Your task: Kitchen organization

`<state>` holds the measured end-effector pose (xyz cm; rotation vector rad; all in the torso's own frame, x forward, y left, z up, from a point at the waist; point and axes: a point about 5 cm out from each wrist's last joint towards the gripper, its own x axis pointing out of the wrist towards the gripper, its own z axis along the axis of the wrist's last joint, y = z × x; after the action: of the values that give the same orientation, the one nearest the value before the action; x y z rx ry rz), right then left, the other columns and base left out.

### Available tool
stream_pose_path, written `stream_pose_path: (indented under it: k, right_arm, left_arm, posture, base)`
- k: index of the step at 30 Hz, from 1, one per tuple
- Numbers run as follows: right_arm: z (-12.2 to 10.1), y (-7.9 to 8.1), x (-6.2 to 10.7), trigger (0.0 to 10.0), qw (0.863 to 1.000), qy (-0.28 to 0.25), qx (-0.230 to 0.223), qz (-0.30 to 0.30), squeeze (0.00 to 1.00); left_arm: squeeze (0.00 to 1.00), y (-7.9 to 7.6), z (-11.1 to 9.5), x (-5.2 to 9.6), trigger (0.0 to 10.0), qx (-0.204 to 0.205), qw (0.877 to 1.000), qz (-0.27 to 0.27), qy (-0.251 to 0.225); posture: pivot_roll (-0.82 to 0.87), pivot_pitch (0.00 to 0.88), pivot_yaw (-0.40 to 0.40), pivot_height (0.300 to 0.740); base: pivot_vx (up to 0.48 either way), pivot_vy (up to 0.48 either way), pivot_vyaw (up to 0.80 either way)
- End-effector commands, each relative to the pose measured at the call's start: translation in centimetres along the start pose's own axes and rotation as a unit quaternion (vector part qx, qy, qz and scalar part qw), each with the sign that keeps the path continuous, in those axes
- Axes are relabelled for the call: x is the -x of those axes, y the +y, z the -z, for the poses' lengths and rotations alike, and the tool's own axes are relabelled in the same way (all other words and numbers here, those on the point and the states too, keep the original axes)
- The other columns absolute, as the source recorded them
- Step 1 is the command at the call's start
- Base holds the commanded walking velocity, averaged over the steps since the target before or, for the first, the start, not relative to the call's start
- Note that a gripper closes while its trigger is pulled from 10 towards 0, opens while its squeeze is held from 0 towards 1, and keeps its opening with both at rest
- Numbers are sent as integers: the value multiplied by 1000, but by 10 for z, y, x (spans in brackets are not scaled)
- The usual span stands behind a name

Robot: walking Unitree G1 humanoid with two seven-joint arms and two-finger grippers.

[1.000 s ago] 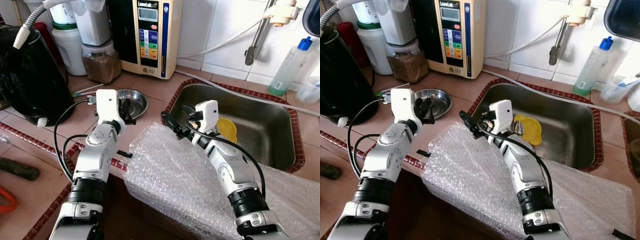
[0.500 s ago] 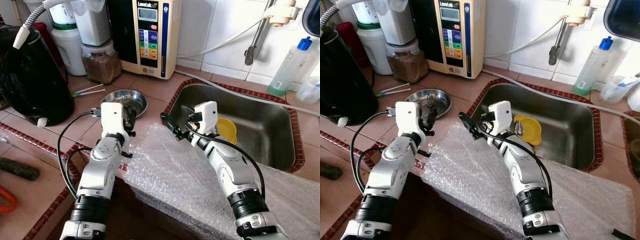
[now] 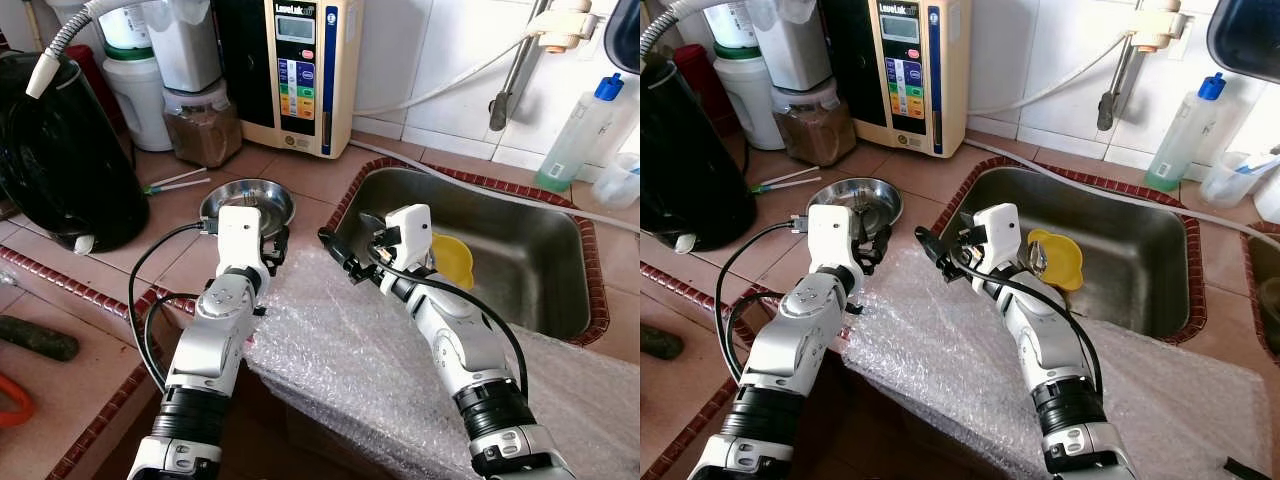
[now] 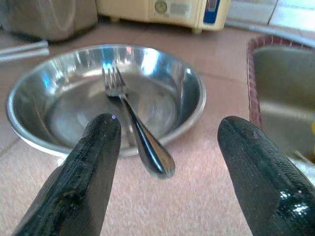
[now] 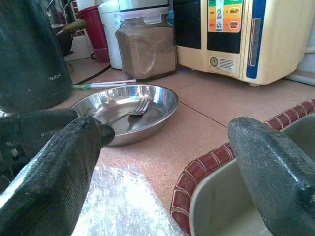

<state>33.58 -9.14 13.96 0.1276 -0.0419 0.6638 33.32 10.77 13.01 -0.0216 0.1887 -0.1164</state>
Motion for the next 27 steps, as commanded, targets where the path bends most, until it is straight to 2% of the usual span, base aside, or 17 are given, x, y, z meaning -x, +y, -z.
stream_pose_path:
  k: [1, 10, 11, 13, 14, 19, 20, 21, 23, 24, 25, 27]
  right_arm:
    - [-3, 2, -1, 10000, 1000, -2, 6, -3, 843]
    - [-2, 4, -1, 10000, 1000, -3, 5, -5, 839]
    - [-2, 4, -1, 10000, 1000, -2, 5, -5, 839]
    - [-2, 4, -1, 10000, 1000, -2, 5, -5, 839]
    - [-2, 4, 0, 10000, 1000, -2, 5, -5, 835]
    - [-2, 4, 0, 10000, 1000, -2, 5, -3, 839]
    - [-1, 4, 0, 10000, 1000, -2, 5, -3, 839]
    - [-1, 4, 0, 10000, 1000, -2, 5, -3, 839]
    - [-1, 4, 0, 10000, 1000, -2, 5, -3, 839]
    - [-1, 4, 0, 10000, 1000, -1, 4, -3, 839]
    - [-1, 4, 0, 10000, 1000, -1, 4, -3, 839]
    - [-1, 4, 0, 10000, 1000, -1, 4, -3, 839]
  left_arm:
    - [1000, 0, 2, -1, 10000, -3, 1000, -1, 12]
    - [1000, -4, 10, -4, 10000, -20, 999, 9, 40]
    - [494, -4, 13, -5, 10000, -17, 999, 11, 49]
    - [494, -4, 14, -5, 10000, -16, 998, 12, 52]
    - [0, -3, 14, -6, 10000, -13, 998, 13, 55]
    - [0, -3, 13, -7, 10000, -6, 999, 9, 50]
    - [0, -2, 12, -7, 5255, -6, 999, 8, 49]
    - [0, -2, 12, -7, 4706, -4, 999, 8, 48]
    - [0, -2, 11, -8, 588, -4, 999, 9, 46]
    - [0, -1, 11, -8, 588, -3, 999, 8, 46]
    - [0, -1, 11, -8, 0, -2, 999, 8, 46]
    - [0, 0, 12, -8, 0, 0, 999, 7, 48]
  posture:
    - [31, 0, 29, 740]
    - [31, 0, 32, 740]
    - [29, 0, 34, 740]
    - [29, 0, 34, 740]
    - [28, 0, 34, 740]
    - [25, 0, 36, 740]
    - [25, 0, 37, 740]
    - [25, 0, 37, 740]
    - [28, 0, 36, 740]
    - [28, 0, 36, 740]
    - [28, 0, 37, 740]
    - [29, 0, 37, 740]
  base:
    - [0, 0, 0]
    - [0, 0, 0]
    - [0, 0, 0]
    - [0, 0, 0]
    - [0, 0, 0]
    - [0, 0, 0]
    - [0, 0, 0]
    - [0, 0, 0]
    - [0, 0, 0]
    - [0, 0, 0]
    - [0, 0, 0]
    - [0, 0, 0]
